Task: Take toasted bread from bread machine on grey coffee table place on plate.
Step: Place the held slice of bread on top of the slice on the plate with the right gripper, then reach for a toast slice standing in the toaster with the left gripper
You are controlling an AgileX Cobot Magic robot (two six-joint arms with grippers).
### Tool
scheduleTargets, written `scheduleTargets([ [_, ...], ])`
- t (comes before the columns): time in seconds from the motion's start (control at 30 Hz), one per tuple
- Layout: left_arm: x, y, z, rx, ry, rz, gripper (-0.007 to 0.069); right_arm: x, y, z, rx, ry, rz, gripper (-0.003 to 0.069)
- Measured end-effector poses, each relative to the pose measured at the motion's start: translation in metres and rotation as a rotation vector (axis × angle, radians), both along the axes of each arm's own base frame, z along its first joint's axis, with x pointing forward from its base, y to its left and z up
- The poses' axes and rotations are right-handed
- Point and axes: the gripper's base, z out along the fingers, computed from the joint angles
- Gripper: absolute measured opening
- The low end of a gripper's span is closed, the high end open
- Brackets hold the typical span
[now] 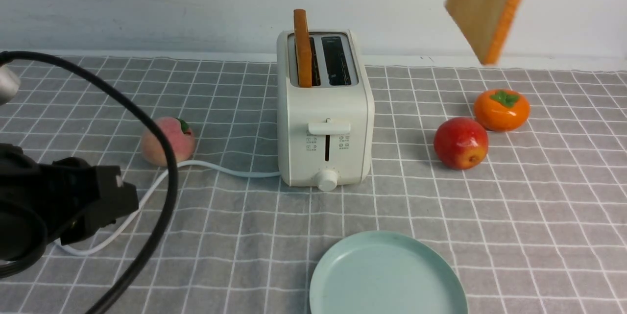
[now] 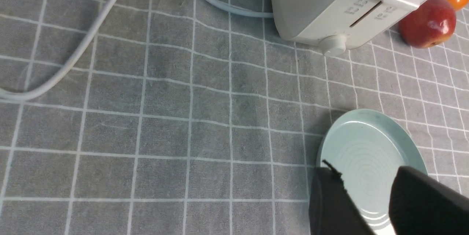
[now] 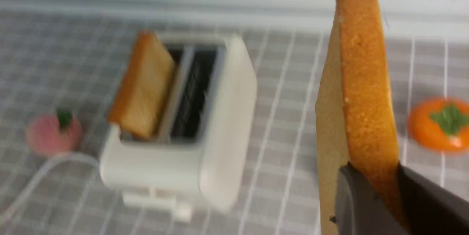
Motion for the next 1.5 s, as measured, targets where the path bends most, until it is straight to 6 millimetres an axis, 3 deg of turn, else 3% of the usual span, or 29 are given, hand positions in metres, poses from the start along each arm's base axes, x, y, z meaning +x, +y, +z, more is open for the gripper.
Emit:
scheduleTargets([
  [0.13,0.000,-0.001,0.000,-0.023,0.007,0.000,0.0239,-0.007,0.015,-0.040,0.038,0.229,0.071,0.0092],
  [0.2,0.000,-0.002,0.000,-0.029,0.009,0.000,0.0239,-0.016,0.039,-0.069,0.115,0.360,0.184,0.0092],
  [0.23,-0.001,-0.002,0.000,-0.030,0.009,0.000,0.0239,-0.017,0.041,-0.075,0.119,0.381,0.195,0.0092],
  [0.3,-0.001,-0.002,0.000,-0.032,0.010,0.000,0.0239,-0.035,0.070,-0.105,0.186,0.494,0.364,0.0092],
  [0.37,-0.001,-0.002,0.001,-0.033,0.010,-0.001,0.0239,-0.045,0.081,-0.123,0.219,0.542,0.436,0.0092],
  [0.5,-0.001,-0.002,0.000,-0.029,0.022,-0.004,0.0239,-0.053,0.091,-0.151,0.258,0.545,0.477,0.0092],
  [0.77,-0.003,-0.002,-0.002,-0.021,0.048,-0.012,0.0239,-0.053,0.086,-0.193,0.245,0.498,0.386,0.0115],
  [0.97,-0.003,-0.002,-0.002,-0.022,0.043,-0.011,0.0239,-0.053,0.084,-0.196,0.226,0.482,0.374,0.0230],
  [1.07,0.001,-0.002,0.002,-0.048,-0.012,0.012,0.0239,-0.053,0.078,-0.187,0.190,0.416,0.368,0.0377],
  [1.1,0.001,-0.002,0.003,-0.053,-0.016,0.017,0.0240,-0.053,0.077,-0.186,0.191,0.412,0.368,0.0386],
  [1.17,0.007,-0.001,0.009,-0.096,-0.086,0.052,0.0253,-0.054,0.063,-0.169,0.170,0.328,0.336,0.0498],
  [1.27,0.017,-0.003,0.013,-0.151,-0.149,0.084,0.0274,-0.057,0.039,-0.144,0.167,0.229,0.271,0.0594],
  [1.33,0.023,-0.005,0.013,-0.171,-0.153,0.090,0.0283,-0.060,0.027,-0.132,0.171,0.188,0.242,0.0619],
  [1.4,0.043,-0.012,0.017,-0.186,-0.174,0.087,0.0295,-0.077,0.010,-0.105,0.196,0.118,0.217,0.0636],
  [1.5,0.068,-0.020,0.024,-0.154,-0.191,0.060,0.0299,-0.097,0.004,-0.088,0.215,0.090,0.234,0.0621],
])
